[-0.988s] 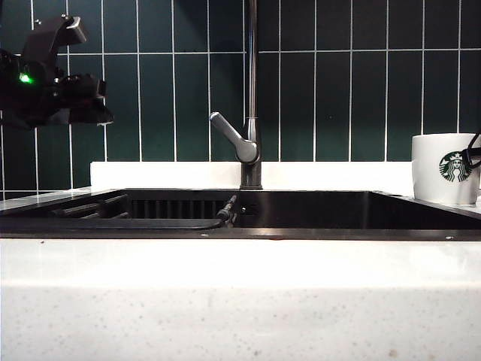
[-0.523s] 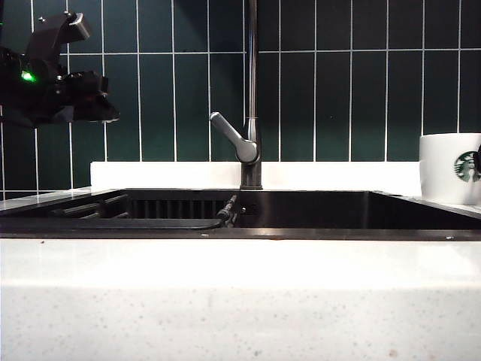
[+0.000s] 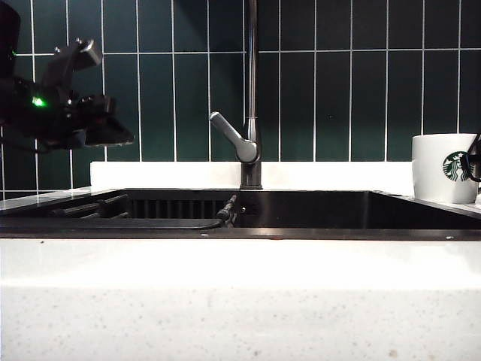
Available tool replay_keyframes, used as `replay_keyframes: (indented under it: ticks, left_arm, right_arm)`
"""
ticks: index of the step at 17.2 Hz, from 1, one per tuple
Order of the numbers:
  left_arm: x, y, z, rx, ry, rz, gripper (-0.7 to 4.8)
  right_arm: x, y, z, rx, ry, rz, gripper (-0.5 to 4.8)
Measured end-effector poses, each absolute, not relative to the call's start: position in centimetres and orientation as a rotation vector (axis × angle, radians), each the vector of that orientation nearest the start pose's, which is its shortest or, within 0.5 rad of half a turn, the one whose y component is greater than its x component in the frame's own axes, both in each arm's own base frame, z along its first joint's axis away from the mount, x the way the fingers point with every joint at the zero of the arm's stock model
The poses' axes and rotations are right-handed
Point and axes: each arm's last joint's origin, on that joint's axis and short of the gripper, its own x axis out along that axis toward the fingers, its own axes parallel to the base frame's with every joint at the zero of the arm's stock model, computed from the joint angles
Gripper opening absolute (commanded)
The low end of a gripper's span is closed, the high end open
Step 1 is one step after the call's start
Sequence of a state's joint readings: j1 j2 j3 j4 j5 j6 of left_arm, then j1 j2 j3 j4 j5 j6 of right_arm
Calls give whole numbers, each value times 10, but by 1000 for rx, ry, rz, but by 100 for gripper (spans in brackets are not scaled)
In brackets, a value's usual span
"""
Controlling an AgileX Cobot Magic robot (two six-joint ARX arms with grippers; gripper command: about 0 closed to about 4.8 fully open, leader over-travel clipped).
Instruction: Pick up the mug next to the sink, go to the faucet to get some water, pour the water into the sink, and finally put the mug back to its place.
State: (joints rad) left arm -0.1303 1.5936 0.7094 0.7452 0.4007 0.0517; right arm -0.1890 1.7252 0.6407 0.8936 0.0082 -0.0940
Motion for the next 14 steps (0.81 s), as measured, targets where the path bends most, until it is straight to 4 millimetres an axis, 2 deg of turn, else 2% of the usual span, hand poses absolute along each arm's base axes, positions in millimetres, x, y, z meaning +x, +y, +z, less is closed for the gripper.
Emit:
replay_keyframes:
  ticks: [2, 7, 10, 14]
  left_arm:
    - [317, -53, 203, 32, 122, -534, 184]
    - [317, -53, 203, 33, 120, -534, 183]
    - [317, -53, 203, 32, 120, -534, 183]
    - [318, -55, 207, 26, 113, -593, 182]
  right_arm:
    - [317, -62, 159, -93, 186, -186, 231]
    - [317, -65, 160, -99, 175, -189, 73]
    - [318, -64, 160, -97, 174, -181, 46]
    - [317, -64, 166, -88, 155, -164, 39]
